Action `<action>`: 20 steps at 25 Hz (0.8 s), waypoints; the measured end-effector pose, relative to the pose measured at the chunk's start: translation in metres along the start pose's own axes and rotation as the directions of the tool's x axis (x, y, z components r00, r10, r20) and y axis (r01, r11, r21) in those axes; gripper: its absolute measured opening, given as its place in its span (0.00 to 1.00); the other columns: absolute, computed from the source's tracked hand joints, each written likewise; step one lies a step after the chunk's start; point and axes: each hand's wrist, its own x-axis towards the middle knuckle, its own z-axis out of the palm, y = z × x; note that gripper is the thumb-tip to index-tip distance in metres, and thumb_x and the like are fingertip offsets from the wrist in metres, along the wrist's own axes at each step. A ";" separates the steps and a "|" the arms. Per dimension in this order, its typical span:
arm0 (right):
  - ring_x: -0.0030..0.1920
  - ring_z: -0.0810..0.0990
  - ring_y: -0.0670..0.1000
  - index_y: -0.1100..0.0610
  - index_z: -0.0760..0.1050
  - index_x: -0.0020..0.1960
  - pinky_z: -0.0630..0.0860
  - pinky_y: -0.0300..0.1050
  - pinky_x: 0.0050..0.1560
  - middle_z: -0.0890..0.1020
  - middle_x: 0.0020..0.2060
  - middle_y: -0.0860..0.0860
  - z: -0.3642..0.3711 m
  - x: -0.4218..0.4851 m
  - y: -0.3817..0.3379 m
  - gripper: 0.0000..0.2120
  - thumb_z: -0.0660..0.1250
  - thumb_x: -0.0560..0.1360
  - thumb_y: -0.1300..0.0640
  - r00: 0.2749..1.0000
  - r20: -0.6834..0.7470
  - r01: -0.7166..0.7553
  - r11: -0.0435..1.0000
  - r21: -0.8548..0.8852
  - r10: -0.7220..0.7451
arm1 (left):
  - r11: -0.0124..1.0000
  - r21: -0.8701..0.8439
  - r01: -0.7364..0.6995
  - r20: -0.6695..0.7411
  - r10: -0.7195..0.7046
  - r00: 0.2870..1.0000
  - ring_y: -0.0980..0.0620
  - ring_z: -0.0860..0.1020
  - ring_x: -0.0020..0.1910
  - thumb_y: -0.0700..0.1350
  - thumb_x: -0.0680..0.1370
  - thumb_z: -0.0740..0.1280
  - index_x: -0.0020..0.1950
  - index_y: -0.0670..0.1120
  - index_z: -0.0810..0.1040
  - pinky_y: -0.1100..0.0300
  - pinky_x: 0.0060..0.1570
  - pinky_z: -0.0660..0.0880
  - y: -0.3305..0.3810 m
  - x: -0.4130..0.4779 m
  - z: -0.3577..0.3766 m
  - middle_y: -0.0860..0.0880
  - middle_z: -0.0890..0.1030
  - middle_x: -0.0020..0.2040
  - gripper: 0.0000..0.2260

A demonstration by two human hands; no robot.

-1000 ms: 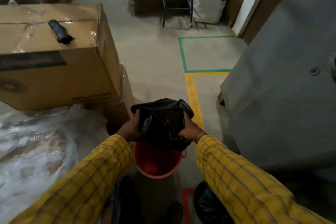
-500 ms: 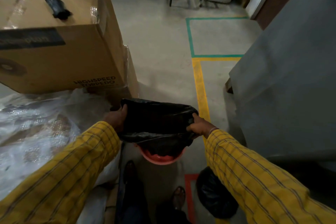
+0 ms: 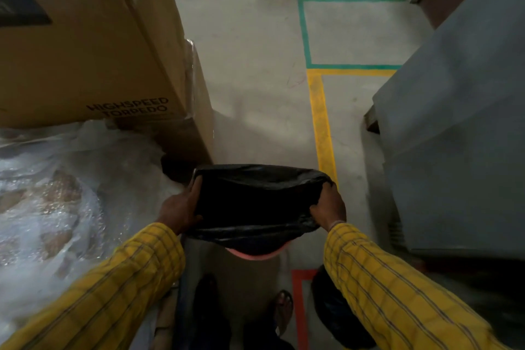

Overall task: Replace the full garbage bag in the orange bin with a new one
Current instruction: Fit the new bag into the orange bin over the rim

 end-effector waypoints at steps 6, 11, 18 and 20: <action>0.61 0.77 0.69 0.60 0.59 0.76 0.78 0.61 0.54 0.63 0.76 0.63 0.099 0.027 0.042 0.40 0.72 0.69 0.58 0.970 0.208 0.162 0.969 -0.189 -0.122 | 0.999 0.040 -0.029 0.001 0.029 1.000 0.30 0.81 0.49 0.42 0.74 0.67 0.81 0.42 0.47 0.43 0.42 0.76 -0.019 0.046 0.084 0.37 0.58 0.80 0.41; 0.56 0.79 0.70 0.56 0.50 0.81 0.77 0.56 0.42 0.46 0.82 0.55 0.144 0.055 0.062 0.43 0.67 0.71 0.60 0.948 0.280 0.217 0.951 -0.219 -0.151 | 0.995 0.102 0.012 0.112 -0.023 0.993 0.34 0.80 0.57 0.48 0.77 0.66 0.81 0.48 0.41 0.46 0.51 0.77 -0.045 0.088 0.122 0.39 0.59 0.80 0.42; 0.60 0.75 0.70 0.58 0.55 0.78 0.75 0.54 0.51 0.54 0.74 0.64 0.168 0.144 0.055 0.41 0.71 0.70 0.56 0.933 0.357 0.209 0.885 -0.416 -0.053 | 0.999 0.021 0.043 0.190 -0.046 0.981 0.36 0.78 0.62 0.59 0.75 0.63 0.80 0.57 0.37 0.48 0.58 0.76 -0.094 0.178 0.151 0.36 0.71 0.71 0.43; 0.60 0.73 0.70 0.58 0.57 0.76 0.68 0.54 0.46 0.56 0.72 0.64 0.166 0.167 0.043 0.37 0.70 0.72 0.57 0.953 0.297 0.196 0.867 -0.457 -0.059 | 0.986 -0.140 0.091 0.060 -0.083 0.995 0.35 0.78 0.63 0.62 0.76 0.64 0.81 0.53 0.47 0.49 0.59 0.75 -0.087 0.201 0.151 0.35 0.74 0.69 0.40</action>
